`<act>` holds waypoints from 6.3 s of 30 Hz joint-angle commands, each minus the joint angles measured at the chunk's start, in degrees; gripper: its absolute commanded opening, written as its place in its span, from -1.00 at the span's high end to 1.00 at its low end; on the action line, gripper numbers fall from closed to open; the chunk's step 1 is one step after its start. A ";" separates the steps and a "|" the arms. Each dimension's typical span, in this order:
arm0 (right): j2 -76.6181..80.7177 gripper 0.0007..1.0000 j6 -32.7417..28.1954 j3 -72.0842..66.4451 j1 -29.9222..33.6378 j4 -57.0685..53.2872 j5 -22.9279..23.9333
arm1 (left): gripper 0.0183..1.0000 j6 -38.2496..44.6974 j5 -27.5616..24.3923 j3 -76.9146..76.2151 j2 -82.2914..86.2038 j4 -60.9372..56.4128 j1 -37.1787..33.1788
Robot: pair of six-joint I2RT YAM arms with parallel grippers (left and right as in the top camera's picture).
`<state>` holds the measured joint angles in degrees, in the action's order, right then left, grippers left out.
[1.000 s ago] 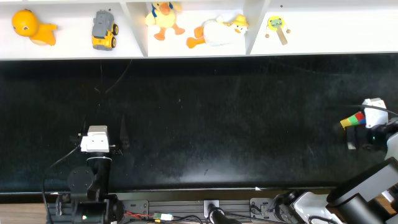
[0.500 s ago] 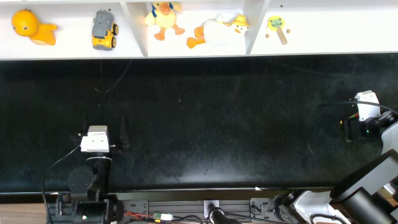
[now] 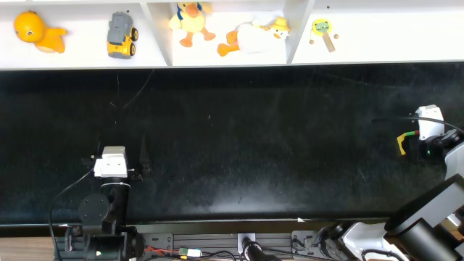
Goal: Store Toys
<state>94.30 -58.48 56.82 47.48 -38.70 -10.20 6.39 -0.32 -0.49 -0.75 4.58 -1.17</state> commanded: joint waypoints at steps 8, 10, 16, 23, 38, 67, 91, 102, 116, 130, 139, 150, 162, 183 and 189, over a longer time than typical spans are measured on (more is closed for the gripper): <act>-7.26 0.48 5.97 -0.26 -1.44 -0.26 -0.90 | -1.00 0.87 0.46 0.04 0.63 0.26 -0.33; -9.03 0.49 7.41 0.20 -2.38 -0.50 -0.98 | -1.00 0.87 0.46 0.04 0.63 0.26 -0.33; -10.54 0.50 11.06 4.22 -6.23 -3.52 -1.25 | -1.00 0.87 0.46 0.04 0.63 0.28 -0.33; -9.86 0.48 16.57 10.75 -10.40 -4.39 -2.38 | -1.00 0.87 0.46 0.04 0.63 0.28 -0.33; 2.67 0.50 22.43 25.94 -17.09 -6.03 -2.43 | -1.00 0.87 0.46 0.04 0.63 0.26 -0.33; 18.29 0.44 32.17 36.17 -22.86 5.33 -2.45 | -1.00 0.87 0.46 0.04 0.63 0.26 -0.33; 18.84 -1.00 38.36 36.17 -22.86 9.42 -1.84 | -1.00 0.87 0.46 0.04 0.63 0.26 -0.33; 9.40 -0.99 39.23 31.71 -23.58 6.12 -0.74 | -1.00 0.87 0.46 0.04 0.63 0.28 -0.33; -18.53 -0.99 39.26 0.24 -26.21 10.88 -0.22 | -1.00 0.87 0.46 0.04 0.63 0.28 -0.33; -32.20 -0.99 55.04 -22.69 -53.00 27.21 19.08 | -1.00 0.87 0.46 0.04 0.63 0.26 -0.33; -49.11 -0.99 61.18 -37.51 -53.09 32.20 19.08 | -1.00 0.87 0.46 0.04 0.63 0.28 -0.33; -65.18 -0.99 63.04 -45.88 -52.09 34.88 19.15 | -1.00 0.87 0.46 0.04 0.63 0.28 -0.33; -78.42 -1.00 63.19 -55.21 -51.78 45.03 18.82 | -0.99 0.87 0.46 0.04 0.63 0.26 -0.33; -94.14 -0.99 63.21 -56.57 -48.96 34.99 17.51 | -1.00 0.87 0.46 0.04 0.63 0.28 -0.33; -94.14 -0.99 63.21 -56.57 -48.94 34.99 17.51 | -0.99 0.87 0.46 0.04 0.63 0.28 -0.33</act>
<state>0.80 4.49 1.06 -1.56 -3.92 7.70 6.39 -0.16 -0.49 -0.75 4.60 -1.17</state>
